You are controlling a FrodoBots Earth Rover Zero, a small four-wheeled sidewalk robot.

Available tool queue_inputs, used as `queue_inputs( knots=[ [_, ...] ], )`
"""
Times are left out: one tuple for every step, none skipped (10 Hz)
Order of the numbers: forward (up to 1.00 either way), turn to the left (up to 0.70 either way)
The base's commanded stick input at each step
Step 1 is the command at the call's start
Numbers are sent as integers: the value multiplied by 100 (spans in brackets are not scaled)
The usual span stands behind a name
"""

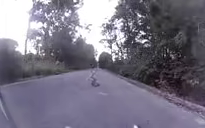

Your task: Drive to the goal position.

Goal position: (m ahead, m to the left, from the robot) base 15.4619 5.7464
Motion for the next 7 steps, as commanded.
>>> queue_inputs(
  knots=[
    [70,0],
    [70,0],
    [70,0],
    [70,0],
    [70,0],
    [70,0],
    [70,0]
  ],
)
